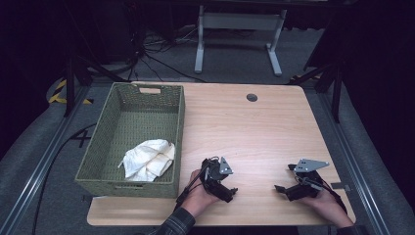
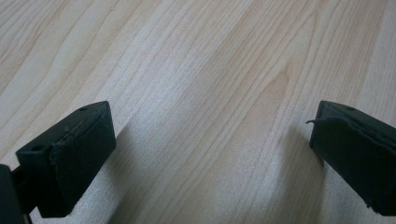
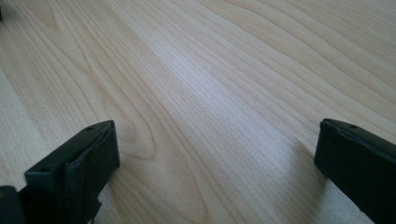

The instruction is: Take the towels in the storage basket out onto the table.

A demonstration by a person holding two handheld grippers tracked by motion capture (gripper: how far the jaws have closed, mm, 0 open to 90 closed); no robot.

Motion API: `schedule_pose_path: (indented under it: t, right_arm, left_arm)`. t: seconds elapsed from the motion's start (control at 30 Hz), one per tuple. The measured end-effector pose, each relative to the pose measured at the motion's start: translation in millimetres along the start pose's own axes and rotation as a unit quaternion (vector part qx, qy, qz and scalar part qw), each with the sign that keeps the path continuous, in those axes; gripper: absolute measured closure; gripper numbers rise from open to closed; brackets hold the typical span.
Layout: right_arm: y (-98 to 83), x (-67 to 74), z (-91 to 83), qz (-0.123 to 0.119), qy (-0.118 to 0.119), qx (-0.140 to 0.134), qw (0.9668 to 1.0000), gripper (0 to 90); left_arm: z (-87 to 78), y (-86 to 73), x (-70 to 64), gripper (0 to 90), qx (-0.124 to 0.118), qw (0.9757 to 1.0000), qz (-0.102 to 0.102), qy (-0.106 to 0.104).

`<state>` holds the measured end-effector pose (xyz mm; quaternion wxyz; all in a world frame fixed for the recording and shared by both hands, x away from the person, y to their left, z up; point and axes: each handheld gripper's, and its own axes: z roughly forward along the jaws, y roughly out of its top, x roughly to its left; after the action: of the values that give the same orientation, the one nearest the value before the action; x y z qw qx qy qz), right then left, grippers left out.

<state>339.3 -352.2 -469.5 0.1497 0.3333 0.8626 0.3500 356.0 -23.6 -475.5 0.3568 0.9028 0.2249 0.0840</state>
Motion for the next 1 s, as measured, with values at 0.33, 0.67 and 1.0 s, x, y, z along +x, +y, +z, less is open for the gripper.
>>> schedule_pose_path:
  t: [0.33, 0.67, 1.0]
  right_arm:
    - [0.0, 0.0, -0.1, 0.000, 0.000, 0.000, 1.0000, 0.2]
    - [0.0, 0.0, -0.1, 0.000, 0.000, 0.000, 1.0000, 0.1]
    - [0.0, 0.0, -0.1, 0.000, 0.000, 0.000, 1.0000, 0.1]
  left_arm:
    - [-2.6, -0.1, 0.8, 1.3, 0.009, 0.9999, -0.010, 0.005]
    - [-7.5, 1.7, 3.0, 3.9, 0.020, 0.9994, -0.028, -0.002]
    - [-12.3, 2.5, 4.2, 3.9, 0.024, 0.9992, -0.033, -0.005]
